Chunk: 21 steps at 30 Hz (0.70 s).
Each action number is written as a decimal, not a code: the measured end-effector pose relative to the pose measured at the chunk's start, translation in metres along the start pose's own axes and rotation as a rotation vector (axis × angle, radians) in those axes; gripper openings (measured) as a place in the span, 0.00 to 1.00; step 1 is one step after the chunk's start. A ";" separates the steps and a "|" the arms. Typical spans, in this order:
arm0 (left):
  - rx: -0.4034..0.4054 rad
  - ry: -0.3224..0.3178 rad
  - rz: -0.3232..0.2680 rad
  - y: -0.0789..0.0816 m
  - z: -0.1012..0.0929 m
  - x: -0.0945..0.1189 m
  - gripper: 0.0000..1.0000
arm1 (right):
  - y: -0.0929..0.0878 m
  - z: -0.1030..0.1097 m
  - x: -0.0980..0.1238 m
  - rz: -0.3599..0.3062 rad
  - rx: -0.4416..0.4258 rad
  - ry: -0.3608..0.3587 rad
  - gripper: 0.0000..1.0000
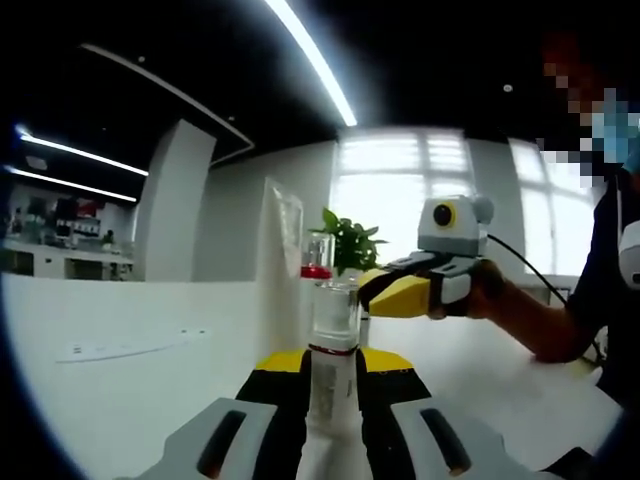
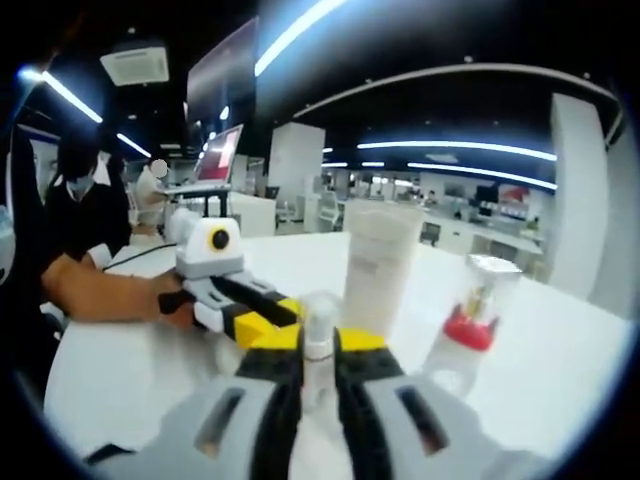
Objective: Arrange the skincare products in the storage area until every visible bottle or jar stands upright without overlapping.
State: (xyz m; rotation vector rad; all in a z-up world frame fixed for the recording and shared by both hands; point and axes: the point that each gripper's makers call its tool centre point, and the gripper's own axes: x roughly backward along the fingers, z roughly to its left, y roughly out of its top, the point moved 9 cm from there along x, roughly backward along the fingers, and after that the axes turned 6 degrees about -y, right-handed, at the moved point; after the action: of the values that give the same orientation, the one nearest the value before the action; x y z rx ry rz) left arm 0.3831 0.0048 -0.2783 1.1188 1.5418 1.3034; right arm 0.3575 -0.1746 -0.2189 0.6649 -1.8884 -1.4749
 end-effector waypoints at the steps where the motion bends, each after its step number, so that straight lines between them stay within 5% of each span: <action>1: -0.001 0.002 -0.002 0.000 0.000 0.001 0.17 | 0.001 0.000 0.000 -0.005 0.000 -0.003 0.10; 13: 0.008 0.042 -0.026 0.004 0.002 0.012 0.19 | 0.020 0.002 0.006 -0.147 0.006 -0.020 0.13; 21: 0.029 0.054 -0.049 0.005 -0.005 0.019 0.24 | 0.035 0.013 0.011 -0.284 -0.010 0.058 0.19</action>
State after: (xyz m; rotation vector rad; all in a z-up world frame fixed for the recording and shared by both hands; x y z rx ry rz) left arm 0.3735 0.0216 -0.2734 1.0654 1.6224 1.2918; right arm 0.3404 -0.1654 -0.1850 0.9931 -1.7973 -1.6177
